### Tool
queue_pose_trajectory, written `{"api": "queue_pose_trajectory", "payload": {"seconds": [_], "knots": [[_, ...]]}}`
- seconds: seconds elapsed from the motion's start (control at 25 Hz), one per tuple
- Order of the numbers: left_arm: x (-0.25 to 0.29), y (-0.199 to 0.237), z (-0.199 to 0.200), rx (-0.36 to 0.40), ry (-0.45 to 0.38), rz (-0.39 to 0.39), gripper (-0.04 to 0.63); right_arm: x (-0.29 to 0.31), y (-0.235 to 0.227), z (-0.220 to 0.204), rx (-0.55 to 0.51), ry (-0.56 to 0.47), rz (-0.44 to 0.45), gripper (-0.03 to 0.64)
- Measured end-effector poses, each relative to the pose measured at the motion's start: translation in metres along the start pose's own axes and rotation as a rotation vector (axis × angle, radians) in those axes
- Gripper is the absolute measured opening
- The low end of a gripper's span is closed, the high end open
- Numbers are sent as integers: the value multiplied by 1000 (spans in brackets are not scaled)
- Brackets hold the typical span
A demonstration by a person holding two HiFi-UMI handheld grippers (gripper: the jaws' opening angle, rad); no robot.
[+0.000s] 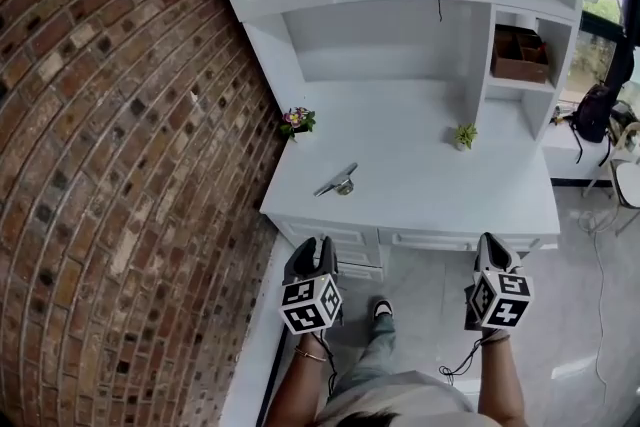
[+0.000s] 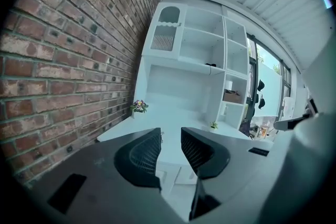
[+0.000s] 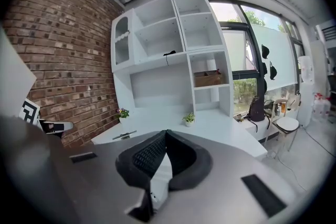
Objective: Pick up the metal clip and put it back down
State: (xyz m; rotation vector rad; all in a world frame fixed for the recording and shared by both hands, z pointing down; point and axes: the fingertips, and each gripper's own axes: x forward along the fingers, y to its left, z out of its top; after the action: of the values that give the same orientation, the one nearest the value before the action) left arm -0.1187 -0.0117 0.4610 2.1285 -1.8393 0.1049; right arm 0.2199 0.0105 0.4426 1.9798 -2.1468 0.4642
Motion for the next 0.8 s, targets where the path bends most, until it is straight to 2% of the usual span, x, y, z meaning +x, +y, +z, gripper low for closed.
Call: {"api": "queue_pose_trajectory", "payload": {"seconds": [0.4, 0.8], "knots": [[120, 23, 55, -16, -25, -50, 117, 103, 15, 75, -77, -24, -21, 2], [203, 61, 68, -27, 3, -38, 117, 195, 34, 90, -90, 31, -18, 2]]}}
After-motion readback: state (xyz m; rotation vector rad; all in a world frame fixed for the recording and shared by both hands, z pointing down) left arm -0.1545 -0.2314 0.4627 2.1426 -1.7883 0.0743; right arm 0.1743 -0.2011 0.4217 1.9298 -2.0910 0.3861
